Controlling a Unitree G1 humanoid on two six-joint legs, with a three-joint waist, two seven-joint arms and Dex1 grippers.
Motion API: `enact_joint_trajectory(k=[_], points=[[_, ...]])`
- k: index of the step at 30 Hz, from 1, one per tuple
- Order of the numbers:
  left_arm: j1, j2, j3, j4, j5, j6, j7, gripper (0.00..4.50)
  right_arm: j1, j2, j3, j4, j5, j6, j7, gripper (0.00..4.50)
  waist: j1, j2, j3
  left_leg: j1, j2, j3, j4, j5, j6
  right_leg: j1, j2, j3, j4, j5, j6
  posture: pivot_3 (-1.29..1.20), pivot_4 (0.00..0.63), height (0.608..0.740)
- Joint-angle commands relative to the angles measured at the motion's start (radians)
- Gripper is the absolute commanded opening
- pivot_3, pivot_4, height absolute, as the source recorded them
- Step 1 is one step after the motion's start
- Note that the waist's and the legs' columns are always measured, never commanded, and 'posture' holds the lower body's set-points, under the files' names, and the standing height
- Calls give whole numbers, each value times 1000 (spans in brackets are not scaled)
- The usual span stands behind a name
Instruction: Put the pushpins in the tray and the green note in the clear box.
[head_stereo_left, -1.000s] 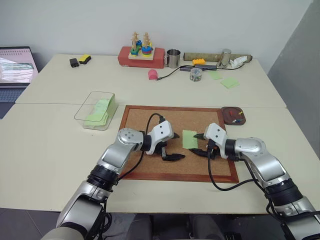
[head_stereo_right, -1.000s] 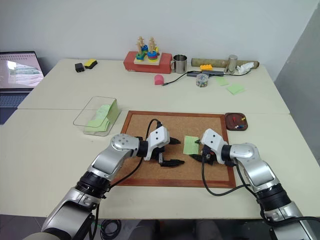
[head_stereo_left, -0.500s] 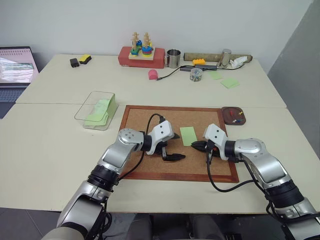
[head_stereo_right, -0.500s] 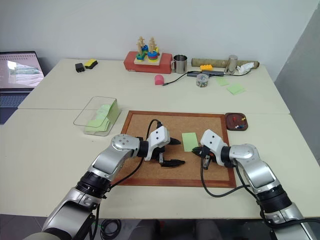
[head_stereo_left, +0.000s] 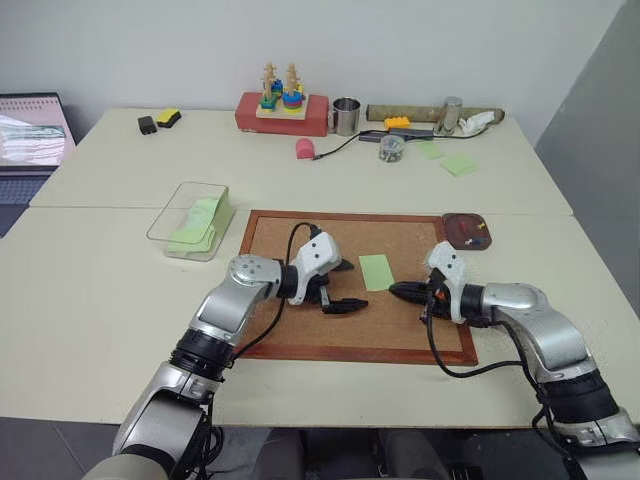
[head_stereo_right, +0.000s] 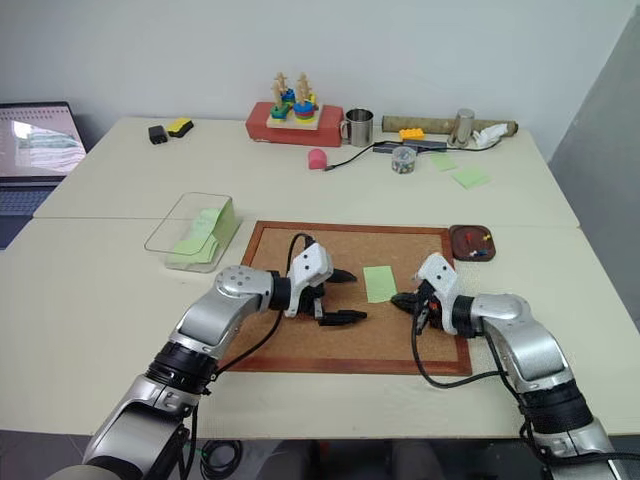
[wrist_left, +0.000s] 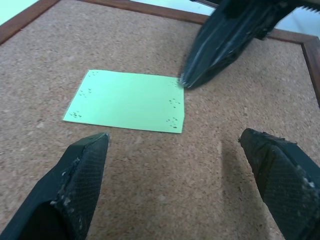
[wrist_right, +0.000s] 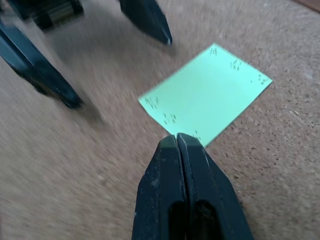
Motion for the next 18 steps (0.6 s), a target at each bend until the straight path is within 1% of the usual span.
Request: enact_joint_trajectory(k=[1, 2, 5, 11, 18], points=[[6, 11, 22, -47, -18, -3, 1, 4500, -11, -13, -29, -19, -5, 16, -44, 11, 0, 0, 0, 0, 0, 0, 0, 0, 0, 0, 0, 0, 0, 0, 0, 0, 150, 740], [7, 11, 21, -50, -18, -2, 2, 4500, -12, -17, -23, -5, -18, 7, -50, 11, 0, 0, 0, 0, 0, 0, 0, 0, 0, 0, 0, 0, 0, 0, 0, 0, 150, 740], [8, 8, 19, -57, -17, 0, 5, 4500, -23, -15, -14, 19, -29, -7, -63, 537, 0, 0, 0, 0, 0, 0, 0, 0, 0, 0, 0, 0, 0, 0, 0, 0, 150, 740], [12, 5, 16, -65, -18, 1, 5, 4500, -52, 13, 18, 21, -50, -19, -88, 1979, -1, 0, 0, 0, 0, 0, 0, 0, 0, 0, 0, 0, 0, 0, 0, 0, 150, 740], [14, 13, 21, -66, -19, -1, 0, 4500, -39, 19, 61, 20, -94, -66, -111, 3282, 0, 0, 0, 0, 0, 0, 0, 0, 0, 0, 0, 0, 0, 0, 0, 0, 150, 740]])
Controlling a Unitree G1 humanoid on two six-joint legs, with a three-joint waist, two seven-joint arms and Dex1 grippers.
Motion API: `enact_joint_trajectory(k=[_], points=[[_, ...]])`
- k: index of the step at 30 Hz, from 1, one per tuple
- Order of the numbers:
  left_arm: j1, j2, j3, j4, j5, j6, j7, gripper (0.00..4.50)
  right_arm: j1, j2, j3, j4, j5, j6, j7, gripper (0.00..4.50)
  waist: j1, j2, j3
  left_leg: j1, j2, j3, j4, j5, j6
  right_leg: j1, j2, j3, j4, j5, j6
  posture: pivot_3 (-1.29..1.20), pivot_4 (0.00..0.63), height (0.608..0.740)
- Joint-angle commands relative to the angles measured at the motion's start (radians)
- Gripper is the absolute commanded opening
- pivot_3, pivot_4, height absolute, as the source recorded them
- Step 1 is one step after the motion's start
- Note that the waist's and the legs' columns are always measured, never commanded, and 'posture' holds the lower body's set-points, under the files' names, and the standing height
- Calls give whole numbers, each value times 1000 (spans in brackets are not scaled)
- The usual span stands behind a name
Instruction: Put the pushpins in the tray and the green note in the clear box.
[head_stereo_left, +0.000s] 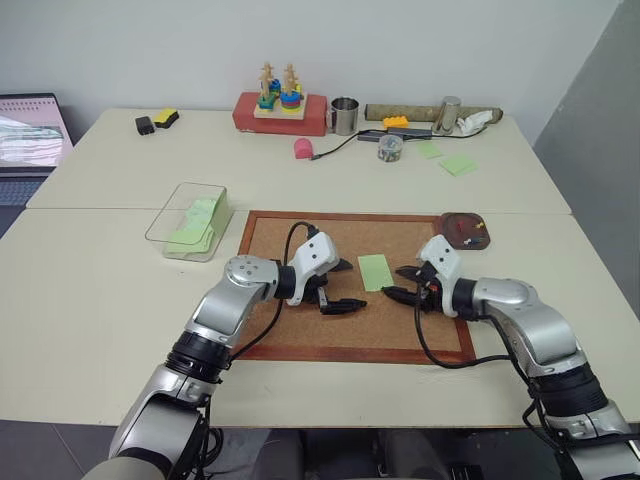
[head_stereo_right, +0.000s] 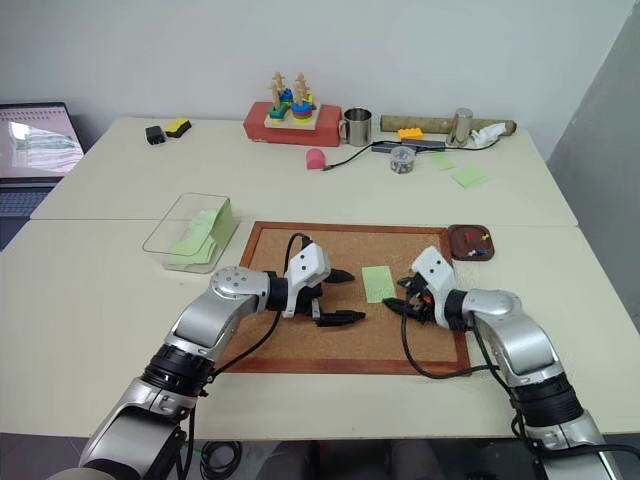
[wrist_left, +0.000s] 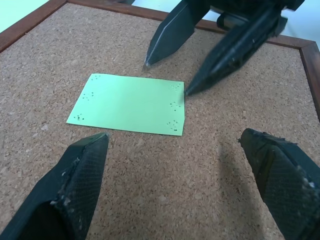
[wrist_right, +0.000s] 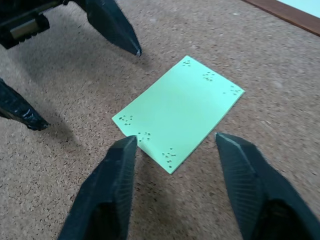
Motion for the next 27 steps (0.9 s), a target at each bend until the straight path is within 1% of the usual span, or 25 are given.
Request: enact_joint_trajectory(k=[1, 4, 5, 8, 20, 27], points=[[-3, 7, 19, -39, -18, -7, 1, 4500, -3, 13, 0, -18, -18, -42, -26, 3471, 0, 0, 0, 0, 0, 0, 0, 0, 0, 0, 0, 0, 0, 0, 0, 0, 150, 740], [-2, 6, 18, -40, -18, -7, 2, 4500, -18, 46, 0, -3, -17, -44, -50, 4033, 0, 0, 0, 0, 0, 0, 0, 0, 0, 0, 0, 0, 0, 0, 0, 0, 150, 740], [-1, 6, 17, -41, -18, -7, 1, 4500, -27, 62, -1, -1, -13, -40, -58, 4335, -1, 0, 0, 0, 0, 0, 0, 0, 0, 0, 0, 0, 0, 0, 0, 0, 150, 740], [-1, 6, 14, -43, -20, -4, -4, 4500, -42, 85, 8, -1, -13, -42, -58, 4335, -1, 0, 0, 0, 0, 0, 0, 0, 0, 0, 0, 0, 0, 0, 0, 0, 150, 740], [5, 13, 14, -63, -25, 9, -11, 4500, -84, 89, 66, 92, -97, -59, -66, 4335, 0, 0, 0, 0, 0, 0, 0, 0, 0, 0, 0, 0, 0, 0, 0, 0, 150, 740], [12, 15, 16, -75, -27, 22, -7, 4500, -76, 82, 90, 115, -127, -40, -74, 4335, 0, 0, 0, 1, 0, 0, 0, 0, 0, 0, 0, 0, 1, 0, 0, 0, 150, 740]])
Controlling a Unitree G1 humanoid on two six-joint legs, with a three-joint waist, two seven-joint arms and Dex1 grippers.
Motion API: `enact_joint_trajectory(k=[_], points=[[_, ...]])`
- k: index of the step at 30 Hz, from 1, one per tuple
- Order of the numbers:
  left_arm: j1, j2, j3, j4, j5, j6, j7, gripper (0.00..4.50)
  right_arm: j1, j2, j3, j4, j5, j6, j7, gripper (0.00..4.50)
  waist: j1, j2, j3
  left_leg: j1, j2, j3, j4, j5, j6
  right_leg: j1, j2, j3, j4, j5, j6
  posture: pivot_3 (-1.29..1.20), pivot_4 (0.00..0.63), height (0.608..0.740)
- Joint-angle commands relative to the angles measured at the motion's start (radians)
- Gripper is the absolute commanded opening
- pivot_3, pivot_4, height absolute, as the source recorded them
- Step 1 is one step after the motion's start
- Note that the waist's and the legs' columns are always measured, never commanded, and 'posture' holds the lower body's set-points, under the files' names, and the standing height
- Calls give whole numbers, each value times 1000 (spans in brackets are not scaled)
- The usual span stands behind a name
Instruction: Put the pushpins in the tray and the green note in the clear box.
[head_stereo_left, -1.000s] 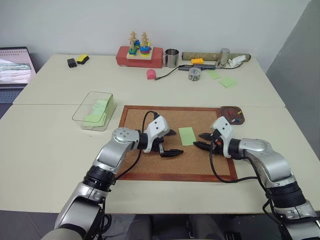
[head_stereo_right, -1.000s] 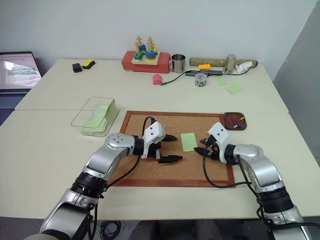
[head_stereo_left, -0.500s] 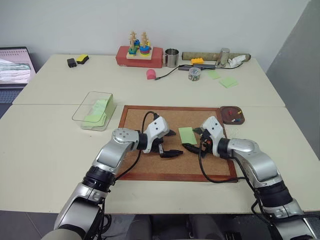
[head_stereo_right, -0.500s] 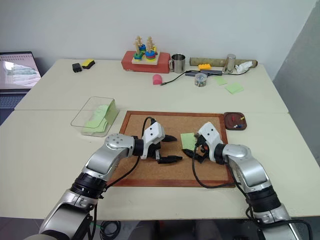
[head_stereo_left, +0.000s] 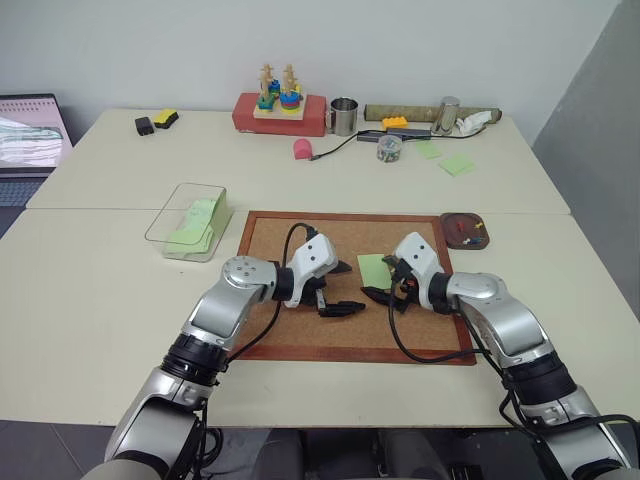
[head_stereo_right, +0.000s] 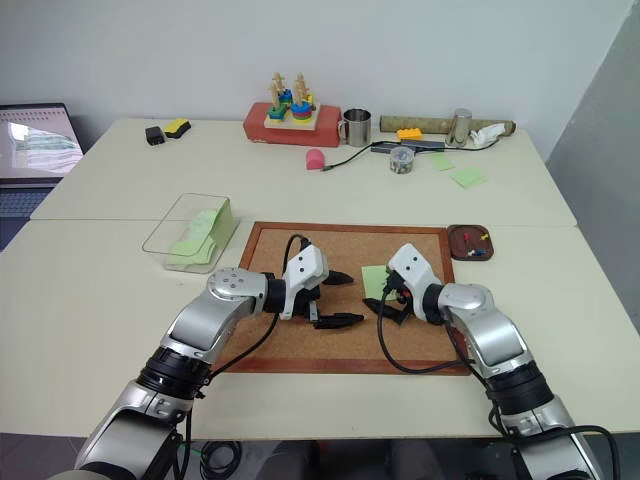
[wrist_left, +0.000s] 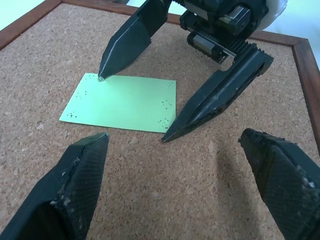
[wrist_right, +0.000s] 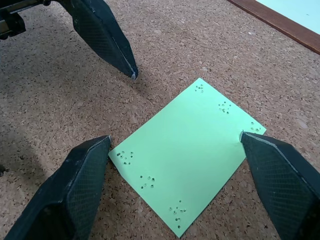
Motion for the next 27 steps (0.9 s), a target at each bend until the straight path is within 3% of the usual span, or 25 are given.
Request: enact_joint_trajectory(k=[1, 23, 27], points=[[-2, 3, 17, -41, -25, 0, -2, 4500, 6, -8, 19, 23, -35, 15, -17, 4168, 0, 0, 0, 0, 0, 0, 0, 0, 0, 0, 0, 0, 0, 0, 0, 0, 150, 740], [10, 8, 13, -62, -36, 18, 10, 4500, 41, 20, -73, -3, 51, 134, -51, 97, 3, 0, 0, 0, 0, 0, 0, 1, 1, 1, 0, 0, 0, 1, 0, 0, 150, 740], [10, 5, 34, -60, -46, 27, 24, 4500, 50, 13, -82, -54, 69, 50, -20, 30, 3, 0, 0, 0, 0, 0, 0, 1, 1, 1, 0, 0, -1, 1, 0, 0, 150, 740]])
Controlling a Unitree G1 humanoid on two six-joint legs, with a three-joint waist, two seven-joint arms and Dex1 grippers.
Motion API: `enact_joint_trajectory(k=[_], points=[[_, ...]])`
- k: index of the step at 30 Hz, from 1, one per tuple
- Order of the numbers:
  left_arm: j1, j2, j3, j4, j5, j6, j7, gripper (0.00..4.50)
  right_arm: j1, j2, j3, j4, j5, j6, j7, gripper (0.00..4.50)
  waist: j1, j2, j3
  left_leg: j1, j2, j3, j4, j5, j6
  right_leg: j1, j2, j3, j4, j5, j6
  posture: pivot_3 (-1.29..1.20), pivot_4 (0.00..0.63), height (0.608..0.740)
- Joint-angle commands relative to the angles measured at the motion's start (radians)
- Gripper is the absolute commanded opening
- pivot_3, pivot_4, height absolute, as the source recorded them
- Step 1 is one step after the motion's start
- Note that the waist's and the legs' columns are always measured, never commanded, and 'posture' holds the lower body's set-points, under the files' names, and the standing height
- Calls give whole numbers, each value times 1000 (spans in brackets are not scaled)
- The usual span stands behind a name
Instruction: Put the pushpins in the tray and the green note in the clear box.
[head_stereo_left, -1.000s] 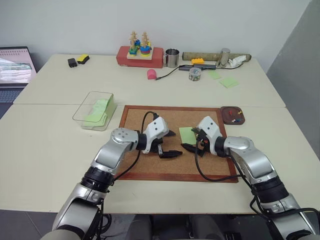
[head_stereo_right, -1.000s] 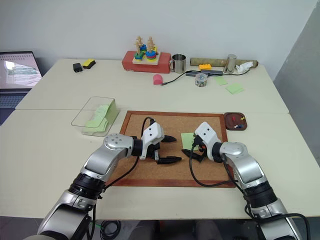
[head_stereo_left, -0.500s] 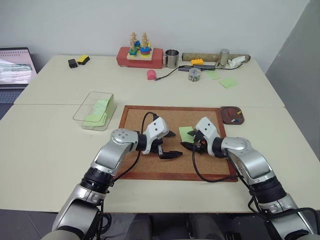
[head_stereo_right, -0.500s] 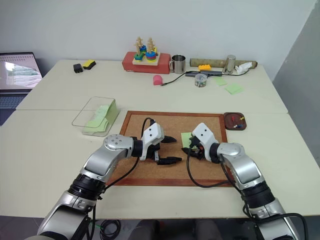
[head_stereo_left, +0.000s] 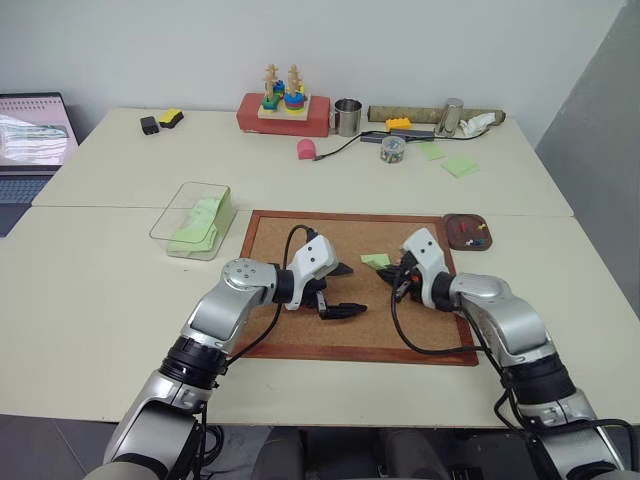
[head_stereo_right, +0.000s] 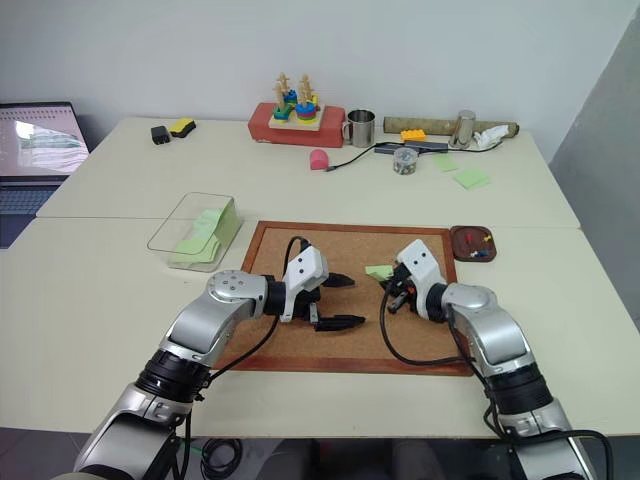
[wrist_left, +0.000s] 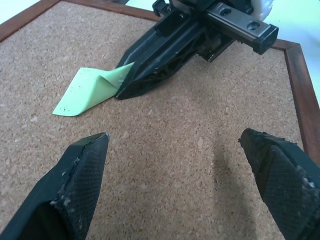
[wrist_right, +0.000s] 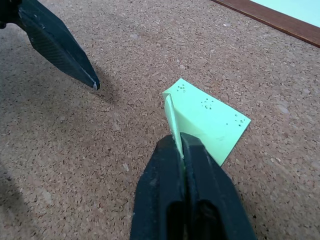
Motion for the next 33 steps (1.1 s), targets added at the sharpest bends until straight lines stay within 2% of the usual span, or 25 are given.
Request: enact_joint_trajectory(k=[1, 4, 10, 12, 15, 20, 26, 33], points=[[-4, 0, 45, -32, -34, 15, 23, 4500, 35, -26, -8, -50, 8, -87, 39, 30, 0, 0, 0, 0, 0, 0, 0, 0, 0, 0, 0, 0, 0, 0, 0, 0, 150, 740], [-13, -15, 96, -38, -87, 73, 50, 4500, 41, -21, -33, -82, 15, -146, 33, 30, -2, 0, 0, -1, 0, 0, 0, 0, 0, -1, 0, 0, 0, 0, 0, 0, 150, 740], [-7, -5, 237, -120, -269, 302, 83, 4500, 15, -120, -18, -82, -115, -474, 44, 30, -4, 0, 1, -1, 0, 0, 0, 0, 0, -2, 0, 0, 0, -2, 4, 0, 150, 740], [-19, -16, 296, -150, -356, 397, 103, 4500, 6, -134, -15, -59, -142, -575, 40, 30, -4, 0, 1, -1, 0, 0, 0, 0, 0, -2, 0, 0, 0, -2, 4, 0, 150, 740], [-63, -58, 446, -141, -557, 599, 170, 4500, -16, -181, 27, 3, -274, -843, 10, 30, -4, 0, 1, -2, 1, 0, -1, 0, 0, -2, 0, 0, 0, -2, 4, 0, 150, 740], [-91, -105, 571, -135, -742, 801, 293, 4500, -55, -216, 48, 81, -427, -1151, -82, 30, -4, -1, 1, -1, 0, 0, 0, 0, 0, -2, 0, 0, 0, -2, 3, 0, 150, 740], [-73, -156, 600, -145, -792, 857, 437, 4500, -95, -217, 19, 120, -517, -1329, -190, 30, -2, -1, 1, -1, 1, 0, 0, 0, -1, -2, 0, 0, 0, 0, 0, 0, 150, 740], [-89, -223, 640, -129, -859, 858, 542, 4500, -108, -218, 19, 130, -563, -1418, -252, 30, -2, -1, 1, -1, 0, 0, 0, 1, -2, -1, -1, 0, 0, 0, 0, 0, 150, 740]])
